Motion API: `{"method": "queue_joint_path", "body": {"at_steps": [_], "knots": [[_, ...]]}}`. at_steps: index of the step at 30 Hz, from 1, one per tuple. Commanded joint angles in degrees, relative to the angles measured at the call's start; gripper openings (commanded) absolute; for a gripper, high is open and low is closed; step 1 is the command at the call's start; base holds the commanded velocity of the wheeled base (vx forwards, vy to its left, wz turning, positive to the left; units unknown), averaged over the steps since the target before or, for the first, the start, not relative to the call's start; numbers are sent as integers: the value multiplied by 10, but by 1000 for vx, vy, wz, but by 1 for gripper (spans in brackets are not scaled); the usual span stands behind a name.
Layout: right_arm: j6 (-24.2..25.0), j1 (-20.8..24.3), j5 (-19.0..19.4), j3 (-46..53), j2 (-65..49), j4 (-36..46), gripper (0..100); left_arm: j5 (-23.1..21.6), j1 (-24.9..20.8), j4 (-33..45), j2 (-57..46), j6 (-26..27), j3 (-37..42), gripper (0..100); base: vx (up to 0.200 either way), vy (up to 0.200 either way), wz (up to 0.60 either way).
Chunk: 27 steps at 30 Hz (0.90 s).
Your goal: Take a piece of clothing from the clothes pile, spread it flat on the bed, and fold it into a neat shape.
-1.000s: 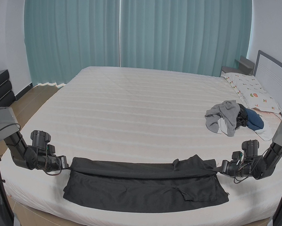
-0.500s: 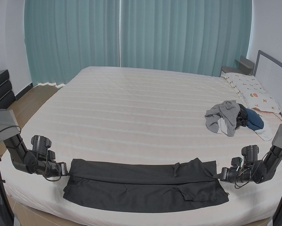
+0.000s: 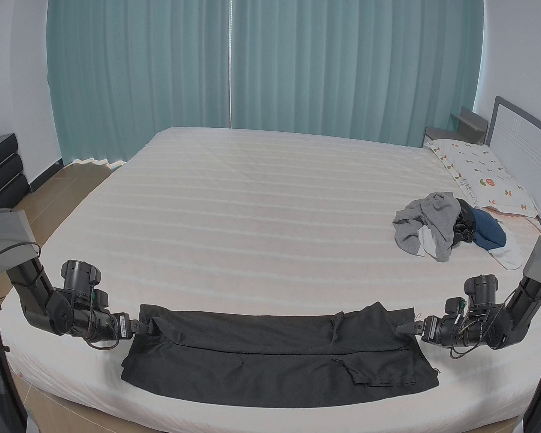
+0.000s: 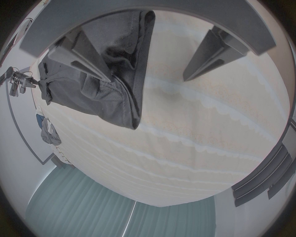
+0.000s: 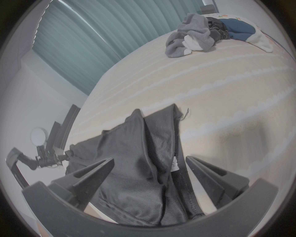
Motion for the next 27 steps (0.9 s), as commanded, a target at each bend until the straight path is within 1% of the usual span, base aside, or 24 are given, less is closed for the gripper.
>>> {"method": "queue_joint_path", "body": {"at_steps": [1,3,7,11,17,18,20,21,23,25,27], "knots": [[35,-6,7,-16,-30,0,100,-2,7,1,-32,-6,0,100,0,0,0],[50,-6,6,-18,-33,0,100,-5,9,1,-40,-16,-2,100,0,0,0],[94,-3,4,-18,-30,0,100,-8,9,1,-48,-61,-17,100,0,0,0],[137,-2,4,-18,-26,0,100,-10,9,1,-42,-92,-32,100,0,0,0],[195,-6,6,-18,-22,0,100,-66,9,1,-53,-150,-30,100,0,0,0],[211,-6,6,-18,-21,0,100,-71,10,2,-60,-165,-27,100,0,0,0],[220,-6,6,-18,-19,0,100,-73,11,2,-65,-173,-26,100,0,0,0],[239,-6,7,-18,-17,0,100,-73,16,2,-68,-186,-24,100,0,0,0],[261,-6,8,-19,-15,0,100,-74,17,6,-68,-191,-19,100,0,0,0],[276,-1,7,-20,-9,0,100,-74,13,7,-63,-191,-2,100,0,0,0],[282,2,4,-19,-13,0,100,-73,1,8,-58,-192,7,100,0,0,0]]}}
